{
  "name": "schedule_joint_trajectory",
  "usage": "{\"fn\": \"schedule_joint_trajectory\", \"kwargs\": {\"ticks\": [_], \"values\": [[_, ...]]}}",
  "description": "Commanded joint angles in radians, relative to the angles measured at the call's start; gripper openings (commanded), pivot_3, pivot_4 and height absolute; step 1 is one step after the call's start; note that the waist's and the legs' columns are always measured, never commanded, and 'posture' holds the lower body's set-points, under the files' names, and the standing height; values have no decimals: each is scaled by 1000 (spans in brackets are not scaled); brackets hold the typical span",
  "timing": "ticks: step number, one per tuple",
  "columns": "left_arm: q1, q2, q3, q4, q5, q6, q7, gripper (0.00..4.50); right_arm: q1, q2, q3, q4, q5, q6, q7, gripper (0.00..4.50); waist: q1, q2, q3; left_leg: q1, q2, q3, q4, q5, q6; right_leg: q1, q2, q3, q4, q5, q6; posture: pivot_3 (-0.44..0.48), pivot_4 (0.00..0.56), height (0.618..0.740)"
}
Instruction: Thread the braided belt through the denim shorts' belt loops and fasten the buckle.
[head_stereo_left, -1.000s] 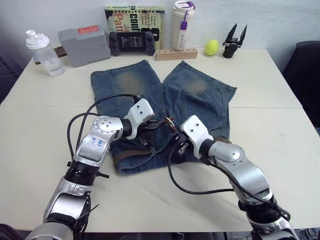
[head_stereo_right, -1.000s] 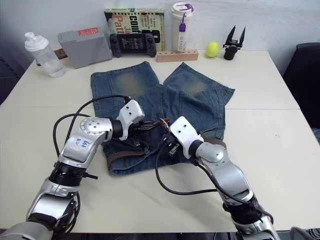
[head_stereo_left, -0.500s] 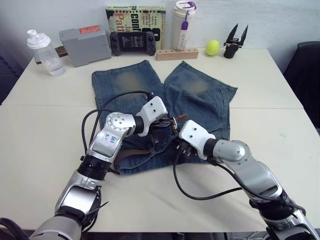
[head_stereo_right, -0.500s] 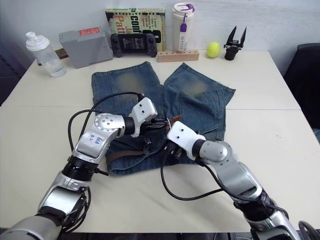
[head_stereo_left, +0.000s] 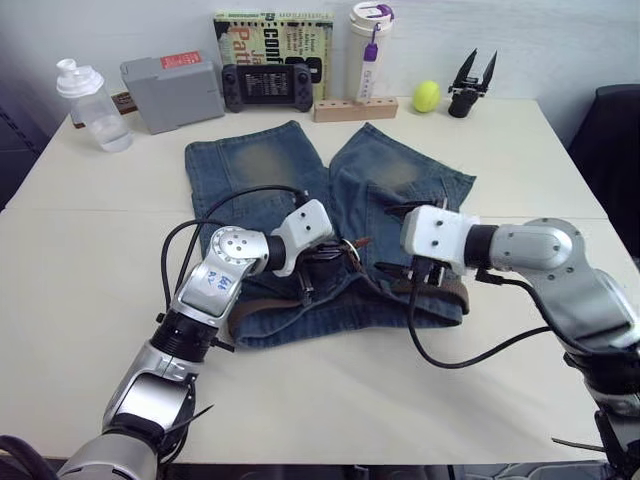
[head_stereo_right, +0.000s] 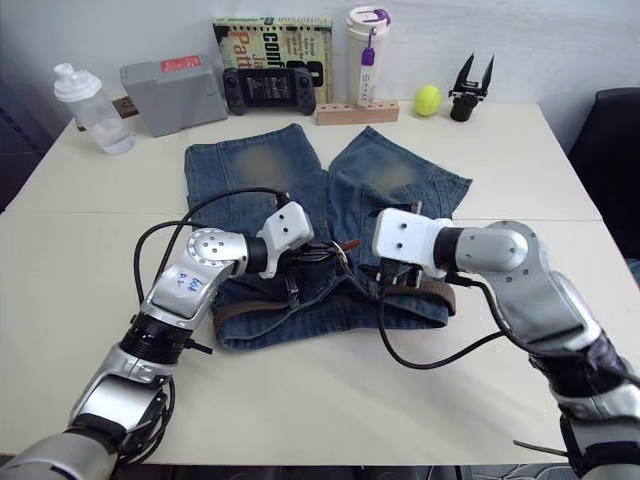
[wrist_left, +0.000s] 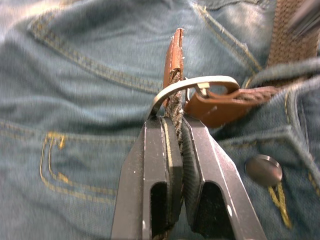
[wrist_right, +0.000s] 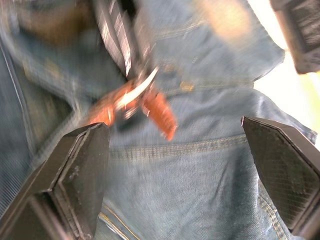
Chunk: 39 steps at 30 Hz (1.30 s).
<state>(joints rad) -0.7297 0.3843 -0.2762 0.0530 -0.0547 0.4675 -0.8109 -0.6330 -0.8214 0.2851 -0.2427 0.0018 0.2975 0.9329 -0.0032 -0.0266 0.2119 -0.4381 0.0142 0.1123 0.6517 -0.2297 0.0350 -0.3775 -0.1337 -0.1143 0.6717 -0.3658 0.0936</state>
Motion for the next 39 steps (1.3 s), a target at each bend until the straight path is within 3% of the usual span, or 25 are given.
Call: {"fn": "schedule_joint_trajectory", "kwargs": {"ticks": [1, 4, 7, 13, 14, 19, 23, 27, 28, 29, 30, 34, 39], "values": [[-23, -2, -2, -17, 2, -31, -11, 0, -59, 26, 26, 111, -60, -159, 14, 4448, -1, 0, 0, 0, 0, 0, 0, 0, 0, 0, 0, 0, 0, 0, 0, 0, 150, 694], [-23, -2, -1, -19, 4, -32, -10, 0, -95, 61, 47, 206, -94, -244, 18, 4448, 1, 0, 0, 0, 0, 0, 0, 0, 0, 0, 0, -3, 1, 0, 0, 0, 150, 694], [-21, -4, -1, -27, 5, -30, -9, 0, -120, 85, 51, 263, -109, -302, 28, 3167, 1, 0, 0, -1, 0, -1, 1, 0, 0, 0, 0, -5, 1, 0, 0, 0, 150, 694], [-25, -7, 4, -27, 6, -28, -3, 0, -125, 107, 41, 289, -106, -349, 61, 165, 2, 0, 0, -1, 0, -2, 2, 0, 0, 1, 0, -5, 2, 0, 0, 0, 150, 694], [-27, -7, 6, -26, 5, -27, -2, 0, -122, 108, 39, 292, -108, -353, 64, 39, 2, 0, 0, -1, 0, -2, 2, 0, 0, 1, 0, -5, 2, 0, 0, 0, 150, 694], [-30, 3, 31, -40, -23, 8, -19, 0, -117, 106, 33, 313, -118, -383, 69, 39, 2, 0, 0, -1, 0, -2, 2, 0, 0, 1, 0, -5, 2, 0, 0, 0, 150, 694], [-9, 79, 112, -117, -165, 134, -139, 1678, -111, 73, 21, 340, -141, -441, 67, 0, -3, 1, 0, -1, 1, -2, 2, 0, 0, 1, 0, -5, 3, 0, 0, 0, 150, 694], [-18, 163, 184, -124, -233, 198, -179, 3442, -105, 33, -12, 333, -128, -478, 75, 0, -1, 1, 1, 0, 1, -3, 2, 0, 0, 1, 0, -3, 2, 0, 0, 0, 150, 694], [-22, 181, 204, -121, -249, 213, -186, 3570, -101, 17, -28, 325, -117, -482, 83, 0, -1, 1, 1, 0, 1, -3, 2, 0, 0, 1, 0, -3, 2, 0, 0, 0, 150, 694], [-26, 198, 223, -122, -270, 236, -195, 4131, -94, -1, -49, 317, -100, -481, 92, 0, 0, 1, 1, -1, 1, -3, 2, 0, 0, 1, 0, -2, 2, 0, 0, 0, 150, 694], [-32, 213, 237, -118, -284, 253, -198, 4409, -89, -28, -73, 321, -91, -495, 100, 0, 2, 1, 1, -1, 0, -3, 2, 0, 0, 1, 0, -2, 2, 0, 0, 0, 150, 694], [-40, 243, 242, -128, -332, 297, -230, 4480, -82, -100, -152, 348, -35, -513, 133, 0, 5, 1, 1, -2, -1, -4, 3, 0, 0, 2, -1, -3, 1, 0, 0, 0, 150, 694], [-56, 200, 216, -146, -353, 310, -202, 4480, -105, -124, -186, 369, -8, -500, 162, 0, 2, 1, 1, -1, 0, -4, 3, 0, 0, 2, 0, -2, 1, 0, 0, 0, 150, 694]]}}
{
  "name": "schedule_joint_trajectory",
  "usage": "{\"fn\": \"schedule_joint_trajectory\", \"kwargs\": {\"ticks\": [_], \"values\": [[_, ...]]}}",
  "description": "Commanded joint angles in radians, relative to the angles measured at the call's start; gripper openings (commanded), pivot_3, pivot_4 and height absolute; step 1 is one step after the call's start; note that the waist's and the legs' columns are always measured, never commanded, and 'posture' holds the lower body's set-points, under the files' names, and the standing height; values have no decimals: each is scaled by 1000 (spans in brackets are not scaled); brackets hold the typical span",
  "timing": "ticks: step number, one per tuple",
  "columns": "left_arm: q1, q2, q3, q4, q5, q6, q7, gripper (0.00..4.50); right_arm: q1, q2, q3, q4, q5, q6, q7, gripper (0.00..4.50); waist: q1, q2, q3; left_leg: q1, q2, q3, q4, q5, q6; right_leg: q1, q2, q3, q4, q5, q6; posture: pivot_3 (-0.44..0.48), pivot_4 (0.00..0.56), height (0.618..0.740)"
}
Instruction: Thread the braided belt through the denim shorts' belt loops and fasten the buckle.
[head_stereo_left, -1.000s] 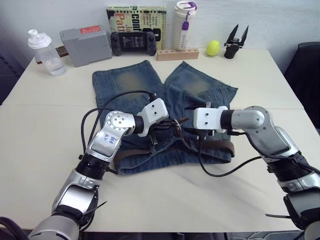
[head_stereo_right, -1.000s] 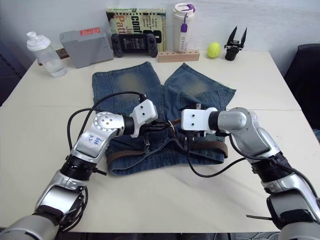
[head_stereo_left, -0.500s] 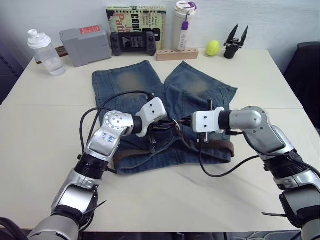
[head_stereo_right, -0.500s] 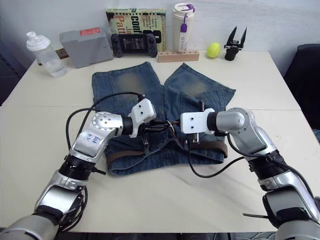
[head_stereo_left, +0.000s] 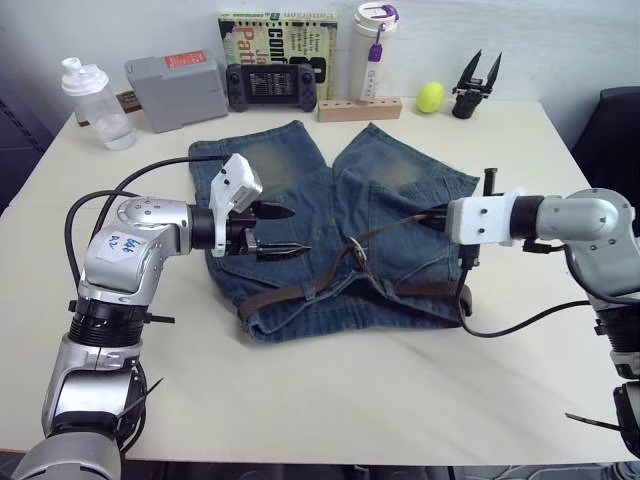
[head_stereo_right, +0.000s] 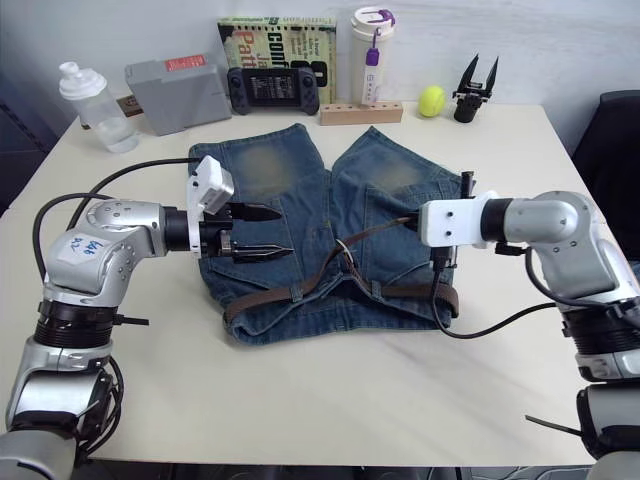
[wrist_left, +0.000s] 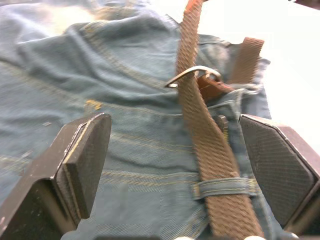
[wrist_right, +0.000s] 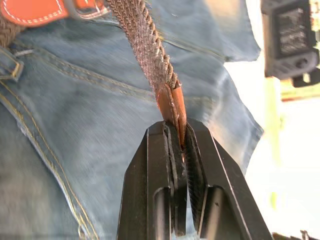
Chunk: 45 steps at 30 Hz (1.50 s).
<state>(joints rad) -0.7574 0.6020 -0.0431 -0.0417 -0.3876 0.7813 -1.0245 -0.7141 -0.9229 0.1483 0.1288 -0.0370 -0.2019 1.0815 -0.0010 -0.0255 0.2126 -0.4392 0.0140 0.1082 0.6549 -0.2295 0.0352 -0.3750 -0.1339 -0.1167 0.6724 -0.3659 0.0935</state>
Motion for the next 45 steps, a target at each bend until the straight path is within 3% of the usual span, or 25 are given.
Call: {"fn": "schedule_joint_trajectory", "kwargs": {"ticks": [1, 8, 12, 16, 24, 32, 35, 37, 42, 45], "values": [[-39, -43, -31, -50, -15, -8, 28, 4480, -51, -12, -48, -1, 33, 11, 13, 0, 0, 0, 0, 0, 0, 0, 0, 0, 0, 0, 0, 0, 0, 0, 0, 0, 150, 694], [-115, -258, -20, 34, 19, -51, 250, 4480, -151, 79, -1, -84, 84, 252, 56, 0, 0, 1, 0, -1, 1, 0, 1, 0, 0, 0, 1, 0, 1, 0, 0, 0, 150, 694], [-104, -304, -55, 33, 62, -102, 306, 4480, -150, 99, 11, -123, 74, 324, 61, 0, 0, 1, 0, -2, 0, -1, 2, 0, 0, 0, 0, -1, 3, 0, 0, 0, 150, 694], [-110, -329, -65, 50, 86, -131, 344, 3342, -147, 107, 10, -153, 76, 366, 56, 0, 0, 1, 0, -2, 0, -1, 2, 0, 0, 0, 0, -2, 3, 0, 0, 0, 150, 694], [-90, -313, -135, 31, 94, -132, 293, 124, -143, 111, 5, -184, 79, 420, 49, 0, 0, 1, 0, -2, 0, -1, 2, 0, 0, 0, 0, -2, 2, 0, 0, 0, 150, 694], [-96, -280, -159, 66, 119, -155, 256, 51, -141, 118, -18, -206, 89, 468, 26, 0, 1, 1, 0, -2, 0, -1, 2, 0, 0, 0, 0, -2, 2, 0, 0, 0, 150, 694], [-105, -289, -114, 81, 98, -128, 281, 0, -130, 122, -45, -235, 139, 515, 36, 1115, 0, 1, 0, -2, 0, -1, 2, 0, 0, 0, 0, -2, 2, 0, 0, 0, 150, 694], [-110, -293, -79, 90, 79, -92, 301, 0, -102, 101, -63, -277, 172, 550, 57, 2096, 0, 1, 0, -2, 0, -2, 2, 0, 0, 0, 0, -3, 2, 0, 0, 0, 150, 694], [-95, -357, 93, 79, -23, 159, 460, 0, -16, 89, -184, -364, 331, 795, 30, 4390, 2, 1, 0, -3, 0, -3, 2, 0, 0, 1, 0, -3, 2, 0, 0, 0, 150, 694], [-88, -445, 230, 54, -124, 295, 559, 0, 36, 184, -248, -403, 459, 956, -54, 4460, 1, 0, 0, -3, 0, -5, 2, 0, 0, 2, 0, -5, 2, 0, 0, 0, 150, 694]]}}
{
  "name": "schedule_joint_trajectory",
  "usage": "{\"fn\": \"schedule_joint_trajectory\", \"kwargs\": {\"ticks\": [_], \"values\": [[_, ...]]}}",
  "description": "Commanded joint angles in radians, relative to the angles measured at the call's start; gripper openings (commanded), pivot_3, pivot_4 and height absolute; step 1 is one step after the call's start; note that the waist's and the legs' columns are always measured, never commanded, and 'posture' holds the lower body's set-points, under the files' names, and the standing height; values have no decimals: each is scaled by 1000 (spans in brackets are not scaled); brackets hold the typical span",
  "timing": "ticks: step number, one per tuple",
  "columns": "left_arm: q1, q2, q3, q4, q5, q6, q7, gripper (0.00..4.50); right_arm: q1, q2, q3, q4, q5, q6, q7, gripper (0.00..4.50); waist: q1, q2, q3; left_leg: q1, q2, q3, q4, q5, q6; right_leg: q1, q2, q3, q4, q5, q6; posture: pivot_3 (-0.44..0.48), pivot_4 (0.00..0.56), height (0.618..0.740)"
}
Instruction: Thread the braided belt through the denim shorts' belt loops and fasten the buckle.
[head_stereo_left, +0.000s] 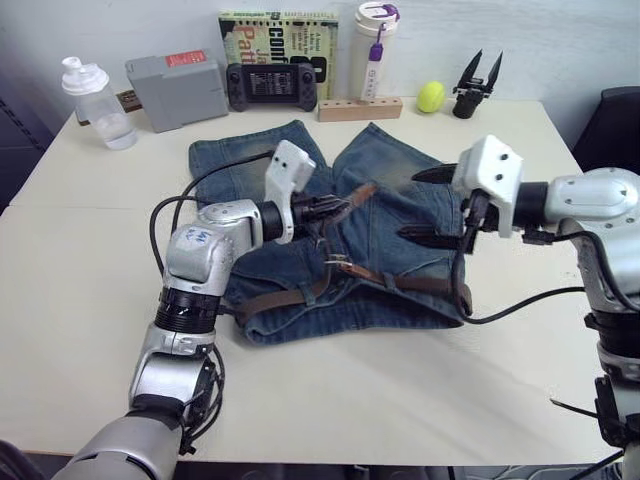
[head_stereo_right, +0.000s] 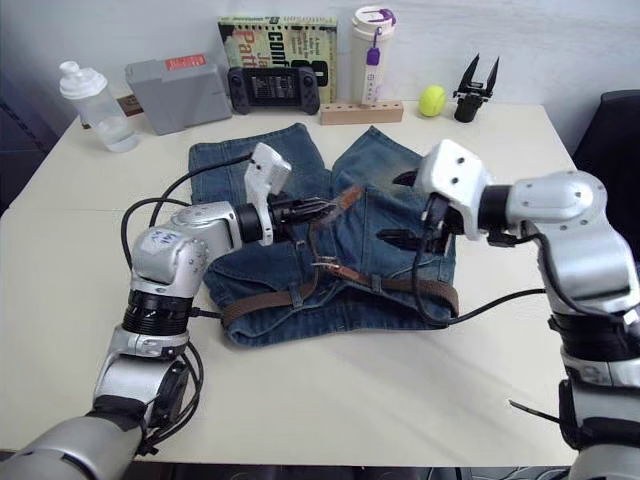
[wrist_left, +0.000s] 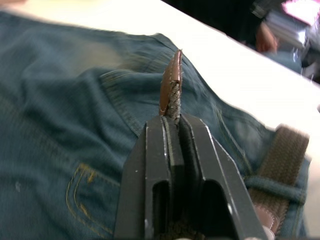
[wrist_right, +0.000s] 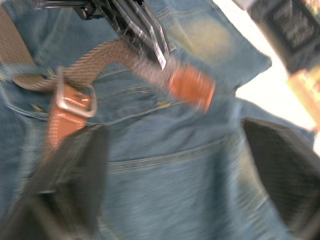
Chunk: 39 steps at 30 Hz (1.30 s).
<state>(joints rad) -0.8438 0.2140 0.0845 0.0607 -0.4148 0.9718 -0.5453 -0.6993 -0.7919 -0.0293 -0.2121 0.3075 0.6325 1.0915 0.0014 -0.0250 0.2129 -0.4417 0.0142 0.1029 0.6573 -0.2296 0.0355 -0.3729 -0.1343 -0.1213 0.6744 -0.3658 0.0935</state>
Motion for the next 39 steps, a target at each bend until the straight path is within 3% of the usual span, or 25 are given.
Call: {"fn": "schedule_joint_trajectory", "kwargs": {"ticks": [1, 5, 8, 11, 12, 16, 21, 25, 28, 33, 39], "values": [[-5, -80, 142, -51, -124, 136, 106, 0, 36, 79, -78, -69, 139, 150, -86, 4460, -2, 0, 0, 0, 0, 0, 0, 0, 0, 0, 0, 0, 0, 0, 0, 0, 150, 694], [-18, -135, 254, -66, -210, 254, 186, 0, 86, 204, -75, -47, 210, 246, -181, 3286, -3, 0, 0, 0, 0, -1, 0, 0, 0, 1, 1, -1, 1, 0, 0, 0, 150, 694], [20, -91, 182, -86, -184, 278, 188, 0, 77, 302, -50, -30, 242, 279, -243, 1810, -5, 0, 0, 0, 0, 0, -1, 0, -1, -1, 1, -1, 1, 0, 0, 0, 150, 694], [26, -100, 195, -87, -199, 289, 217, 0, 81, 348, 0, -14, 230, 272, -265, 254, -3, 0, 0, 1, 0, 1, -2, 1, -1, -1, 2, 1, 2, 0, 0, 0, 150, 694], [24, -99, 199, -87, -205, 288, 219, 0, 88, 360, 25, -6, 222, 266, -268, 74, -2, 0, 0, 1, 0, 1, -2, 1, -1, -1, 2, 1, 2, 0, 0, 0, 150, 694], [24, -92, 202, -94, -218, 291, 222, 0, 125, 382, 120, 14, 186, 237, -274, 74, -1, 0, 0, 0, -2, 1, -2, 1, -1, -1, 1, 1, 1, 0, 0, 0, 150, 694], [37, -76, 246, -99, -258, 311, 219, 0, 198, 279, 304, 32, 56, 190, -248, 74, -2, 0, 0, 1, -2, 1, -3, 1, -1, -2, 1, 2, 1, 0, 0, 0, 150, 694], [59, -35, 261, -133, -321, 370, 183, 0, 221, 224, 378, 65, -27, 127, -248, 74, -3, -1, -1, 4, -1, 2, -4, 1, -2, -1, 1, 3, -2, 0, 0, 0, 150, 694], [102, 28, 247, -179, -360, 415, 141, 0, 219, 221, 345, 28, 7, 108, -230, 74, -3, -1, -1, 4, -1, 3, -5, 1, -2, -1, 1, 4, -2, 0, 0, 0, 150, 694], [120, 50, 263, -173, -372, 413, 151, 0, 194, 209, 218, -71, 137, 86, -139, 74, 2, -2, -1, 3, -2, 2, -4, 1, -2, -1, 1, 4, -3, 0, 0, 0, 150, 694], [117, 63, 274, -178, -407, 424, 136, 0, 142, 75, 139, -59, 151, 71, -57, 74, 0, -2, -1, 3, -2, 2, -4, 1, -2, -2, 1, 4, -4, 0, 0, 0, 150, 694]]}}
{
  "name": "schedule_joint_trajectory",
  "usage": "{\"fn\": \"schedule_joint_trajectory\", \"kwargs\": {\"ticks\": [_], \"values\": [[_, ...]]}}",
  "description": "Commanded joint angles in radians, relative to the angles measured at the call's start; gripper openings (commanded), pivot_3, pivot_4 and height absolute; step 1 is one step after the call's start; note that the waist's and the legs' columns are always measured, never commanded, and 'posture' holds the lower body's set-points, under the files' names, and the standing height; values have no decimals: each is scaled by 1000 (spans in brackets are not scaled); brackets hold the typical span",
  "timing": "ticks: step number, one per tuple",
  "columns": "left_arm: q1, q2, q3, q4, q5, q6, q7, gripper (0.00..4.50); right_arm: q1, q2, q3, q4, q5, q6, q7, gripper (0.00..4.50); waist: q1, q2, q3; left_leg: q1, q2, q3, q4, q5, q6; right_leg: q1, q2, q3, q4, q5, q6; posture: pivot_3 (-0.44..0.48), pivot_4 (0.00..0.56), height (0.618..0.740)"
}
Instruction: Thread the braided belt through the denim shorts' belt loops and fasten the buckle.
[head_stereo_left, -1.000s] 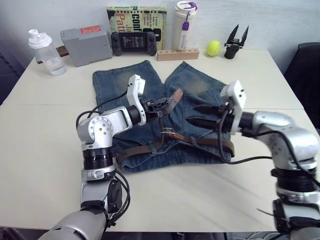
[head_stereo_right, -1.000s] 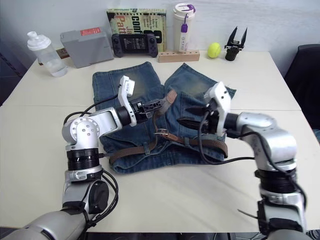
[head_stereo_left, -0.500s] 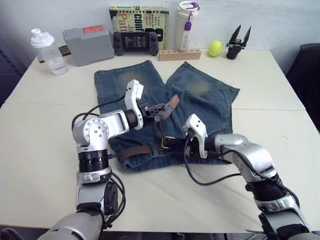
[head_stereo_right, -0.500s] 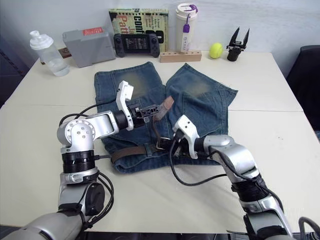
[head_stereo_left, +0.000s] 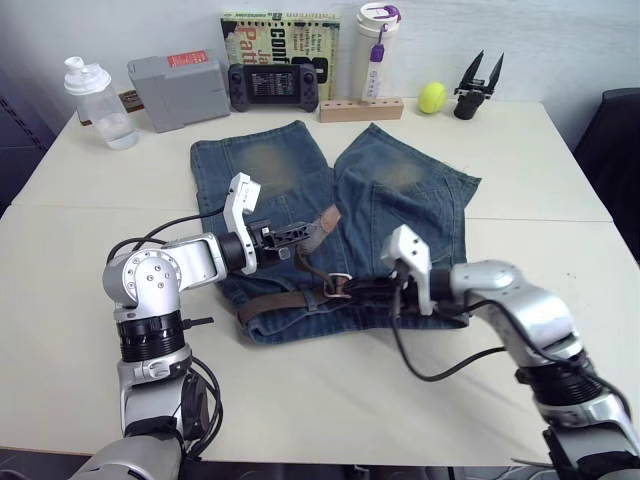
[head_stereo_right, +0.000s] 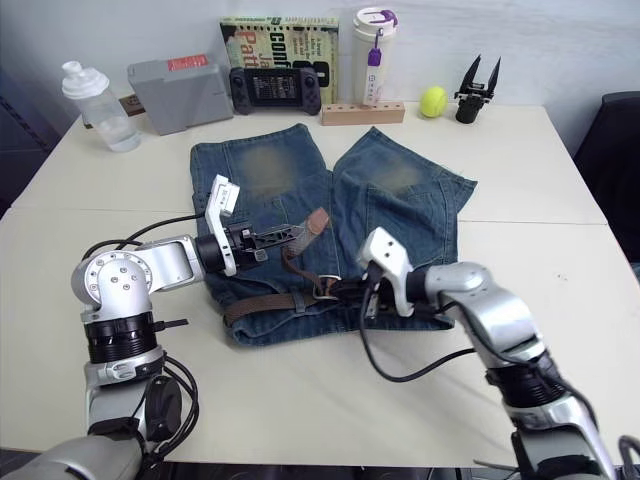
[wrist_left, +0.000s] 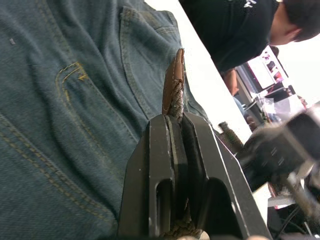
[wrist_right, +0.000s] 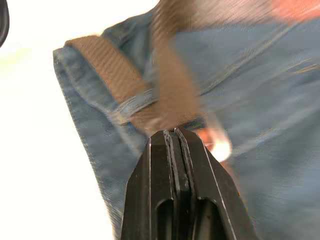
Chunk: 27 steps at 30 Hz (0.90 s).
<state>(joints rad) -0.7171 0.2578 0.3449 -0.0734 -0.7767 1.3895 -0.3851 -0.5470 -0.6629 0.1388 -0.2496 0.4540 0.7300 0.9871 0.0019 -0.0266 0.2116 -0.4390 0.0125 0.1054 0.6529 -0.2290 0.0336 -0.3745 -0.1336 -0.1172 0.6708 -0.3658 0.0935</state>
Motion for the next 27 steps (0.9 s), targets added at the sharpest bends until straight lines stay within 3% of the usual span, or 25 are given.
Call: {"fn": "schedule_joint_trajectory", "kwargs": {"ticks": [1, 5, 27], "values": [[-8, 29, 15, -48, -57, 11, -35, 0, -11, -71, -32, -12, -2, -37, 60, 74, 0, 0, 0, 0, 0, 0, 0, 0, 0, 0, 0, 0, 0, 0, 0, 0, 150, 694], [0, 65, 14, -57, -91, 20, -57, 0, -5, -106, 29, 61, -91, -129, 87, 74, -3, 0, 0, 1, 1, 1, -2, 0, 0, 0, 0, 0, -1, 0, 0, 0, 150, 694], [98, 170, -64, -109, -53, -48, -45, 0, -66, 146, 98, 206, -86, -142, 92, 74, -6, 0, 0, 1, 1, 1, -2, 0, 0, 0, 1, 0, -1, 0, 0, 0, 150, 694]]}}
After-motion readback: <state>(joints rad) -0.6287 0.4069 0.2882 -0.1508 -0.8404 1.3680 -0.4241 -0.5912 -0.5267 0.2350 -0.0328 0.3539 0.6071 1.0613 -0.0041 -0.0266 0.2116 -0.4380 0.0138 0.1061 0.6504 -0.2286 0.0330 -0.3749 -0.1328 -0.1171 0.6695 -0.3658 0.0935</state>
